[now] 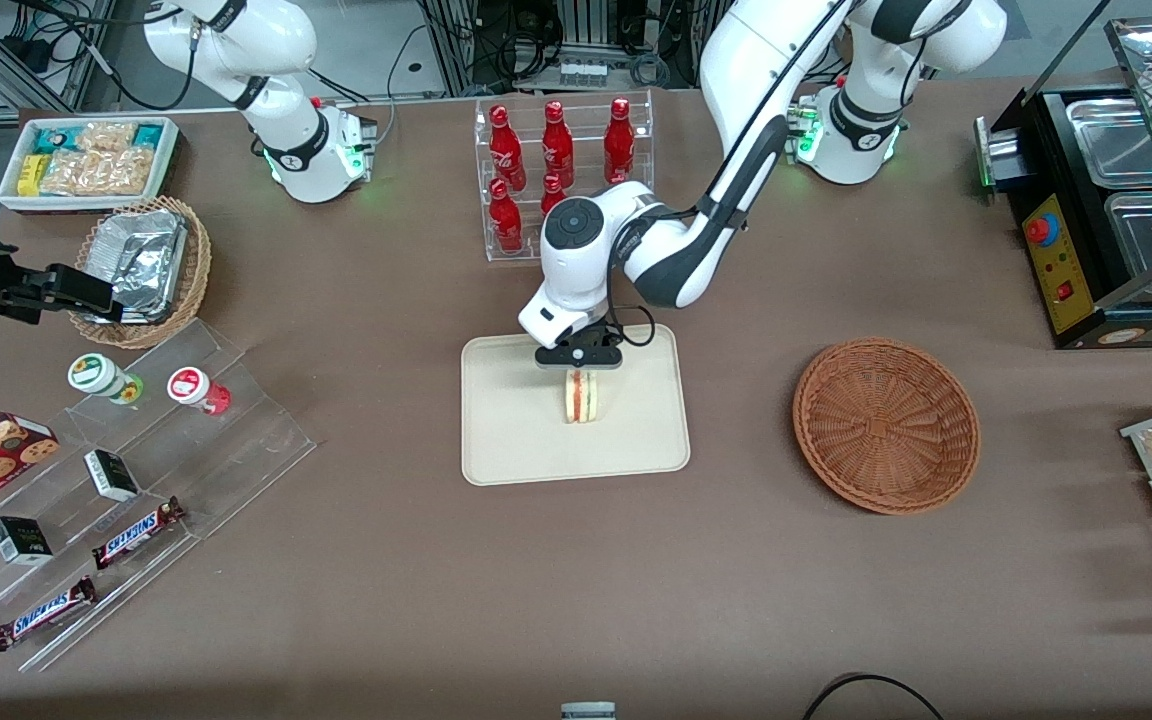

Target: Place sandwich from basket to tray

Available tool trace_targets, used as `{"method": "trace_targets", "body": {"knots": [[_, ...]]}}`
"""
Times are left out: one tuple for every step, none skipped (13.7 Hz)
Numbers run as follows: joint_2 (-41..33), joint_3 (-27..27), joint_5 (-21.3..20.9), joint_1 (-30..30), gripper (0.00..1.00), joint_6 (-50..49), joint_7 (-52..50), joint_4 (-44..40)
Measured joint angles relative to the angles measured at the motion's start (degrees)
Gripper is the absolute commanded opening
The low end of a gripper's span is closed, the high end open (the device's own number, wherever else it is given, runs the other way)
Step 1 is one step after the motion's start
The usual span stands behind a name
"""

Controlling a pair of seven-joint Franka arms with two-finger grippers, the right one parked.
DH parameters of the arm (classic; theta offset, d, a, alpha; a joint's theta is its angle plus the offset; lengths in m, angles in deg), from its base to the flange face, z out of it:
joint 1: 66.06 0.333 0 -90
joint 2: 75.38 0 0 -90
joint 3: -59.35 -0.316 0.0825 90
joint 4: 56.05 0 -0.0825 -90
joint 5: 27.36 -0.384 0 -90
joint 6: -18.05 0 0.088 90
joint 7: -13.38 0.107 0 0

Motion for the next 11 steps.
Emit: {"method": "trace_targets", "body": {"knots": [[0.4, 0.0, 0.0, -0.2, 0.82, 0.0, 0.0, -0.5], [0.8, 0.0, 0.0, -0.3, 0.99, 0.0, 0.0, -1.0], [1.0, 0.0, 0.0, -0.4, 0.99, 0.0, 0.0, -1.4], [1.1, 0.0, -0.1, -0.4, 0.99, 0.0, 0.0, -1.7], [1.2, -0.1, -0.1, -0.4, 0.99, 0.0, 0.0, -1.9], [1.2, -0.2, -0.1, -0.4, 0.99, 0.0, 0.0, -2.2], [1.2, -0.5, 0.0, -0.4, 0.99, 0.0, 0.0, -2.5], [0.9, -0.8, 0.0, -0.4, 0.99, -0.3, 0.0, -3.0], [0.4, -1.0, 0.0, -0.3, 0.99, -1.7, 0.0, -3.7], [-0.6, -1.2, 0.0, -0.1, 0.99, -3.7, -0.1, -4.5], [-1.8, -1.6, 0.0, 0.3, 0.99, -6.1, -0.2, -5.4]]}}
